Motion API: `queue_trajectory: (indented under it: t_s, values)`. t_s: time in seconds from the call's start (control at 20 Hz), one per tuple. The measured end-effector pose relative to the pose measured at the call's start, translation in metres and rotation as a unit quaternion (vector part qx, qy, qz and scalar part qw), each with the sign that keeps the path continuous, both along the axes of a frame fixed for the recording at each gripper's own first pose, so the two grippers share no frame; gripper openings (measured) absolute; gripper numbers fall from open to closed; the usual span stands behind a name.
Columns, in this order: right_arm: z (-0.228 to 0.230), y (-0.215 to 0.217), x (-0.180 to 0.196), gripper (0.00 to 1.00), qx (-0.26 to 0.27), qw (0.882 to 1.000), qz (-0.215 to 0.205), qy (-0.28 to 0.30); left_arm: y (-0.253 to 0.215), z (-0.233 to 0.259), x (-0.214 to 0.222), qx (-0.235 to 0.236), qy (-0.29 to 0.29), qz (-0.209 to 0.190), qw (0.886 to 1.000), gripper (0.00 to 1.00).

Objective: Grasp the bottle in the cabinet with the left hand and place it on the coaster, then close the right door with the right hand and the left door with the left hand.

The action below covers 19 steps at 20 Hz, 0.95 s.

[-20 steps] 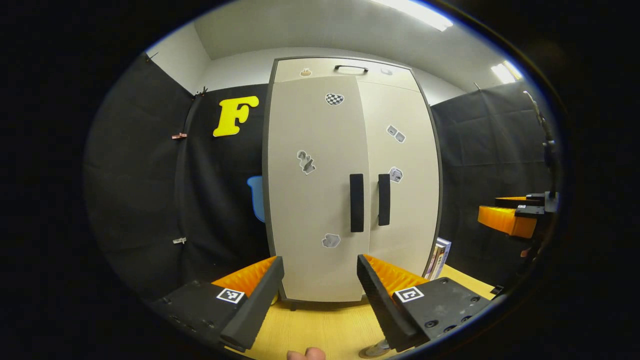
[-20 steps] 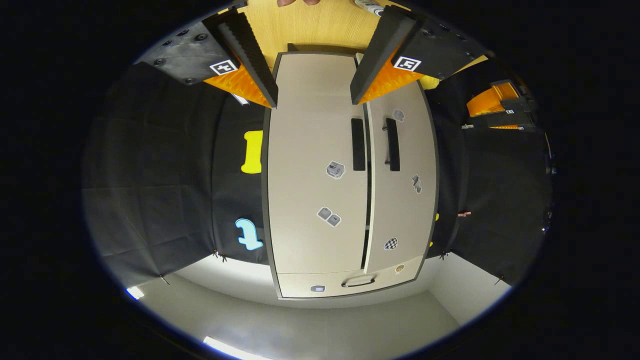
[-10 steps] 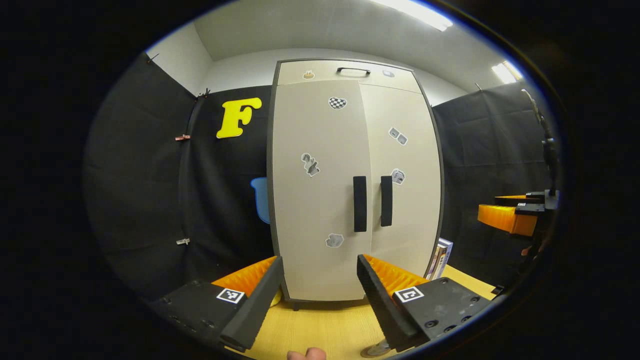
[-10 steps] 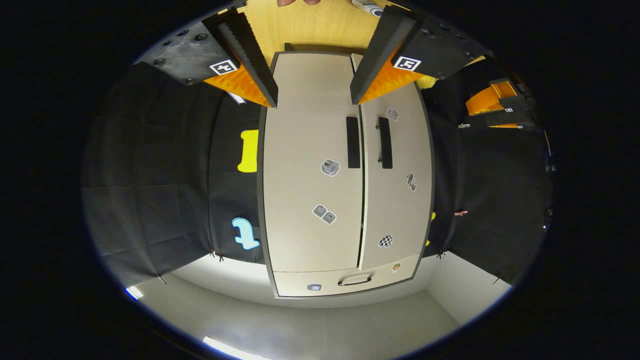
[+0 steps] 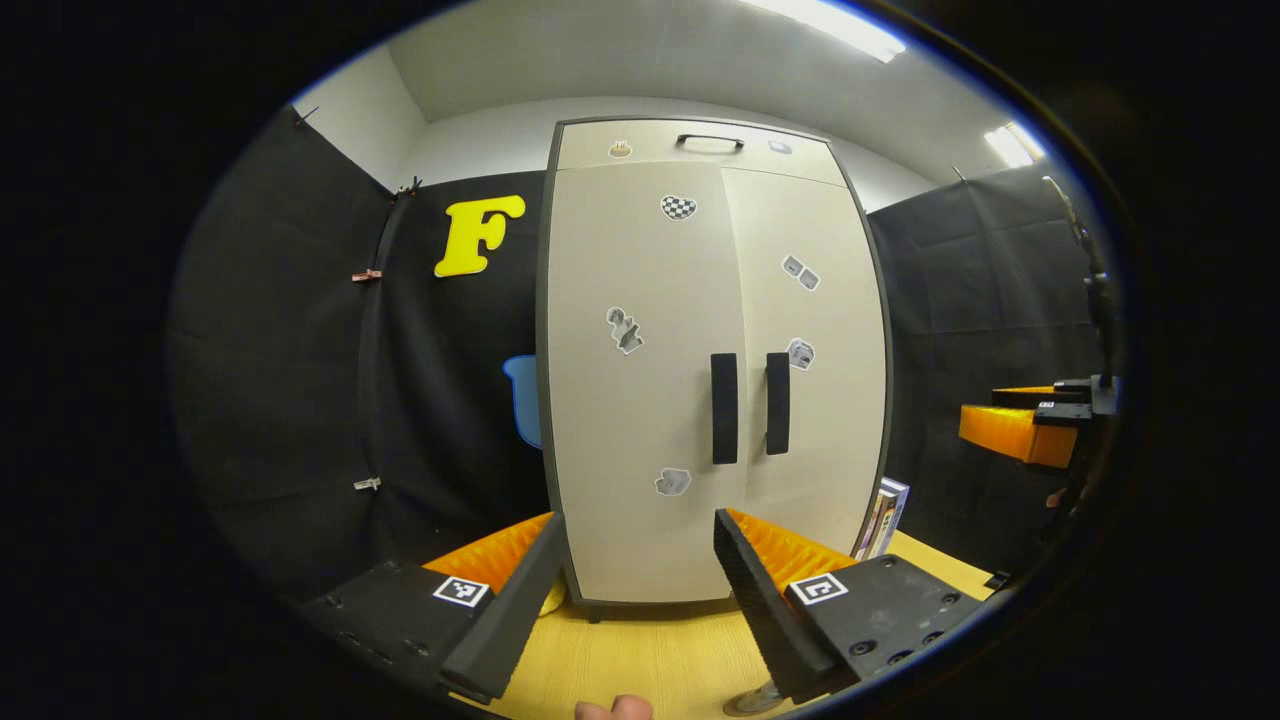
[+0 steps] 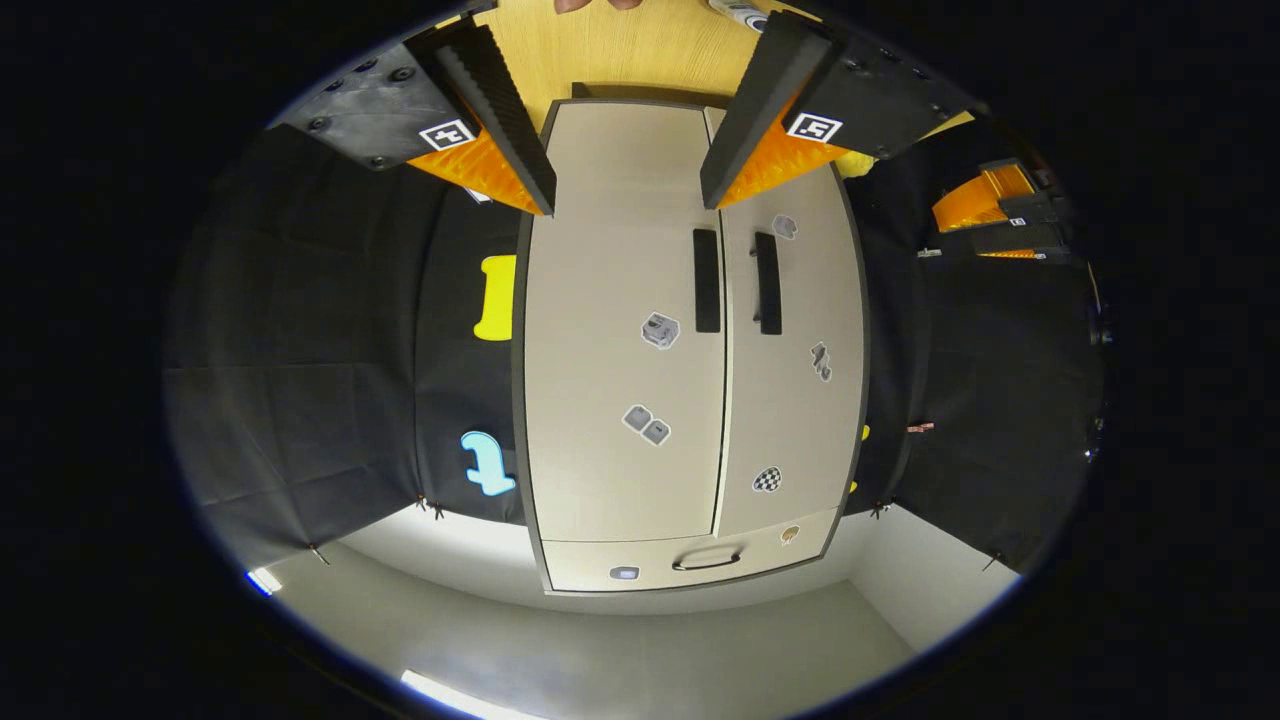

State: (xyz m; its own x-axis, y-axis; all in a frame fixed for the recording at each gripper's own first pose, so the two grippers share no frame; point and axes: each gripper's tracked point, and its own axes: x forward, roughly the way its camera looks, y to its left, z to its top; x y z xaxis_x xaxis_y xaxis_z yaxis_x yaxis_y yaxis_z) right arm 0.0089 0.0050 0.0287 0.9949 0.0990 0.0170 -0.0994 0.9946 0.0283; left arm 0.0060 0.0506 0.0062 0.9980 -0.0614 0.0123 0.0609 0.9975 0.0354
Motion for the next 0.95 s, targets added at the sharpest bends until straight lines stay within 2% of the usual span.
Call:
queue_trajectory:
  t_s: [0.45, 0.8, 0.95]
  values:
    - [-0.005, -0.005, -0.002, 0.96, 0.006, 1.0, 0.011, 0.004, 0.0, 0.001, -0.001, 0.005, -0.004, 0.017, 1.0, 0.93]
    - [-0.008, -0.02, 0.005, 0.97, 0.012, 1.0, 0.022, 0.002, -0.024, 0.005, 0.0, 0.027, -0.027, 0.003, 0.999, 0.93]
    - [-0.007, -0.024, 0.009, 0.97, 0.018, 0.999, 0.032, -0.002, -0.034, 0.001, 0.002, 0.016, -0.024, 0.003, 1.0, 0.93]
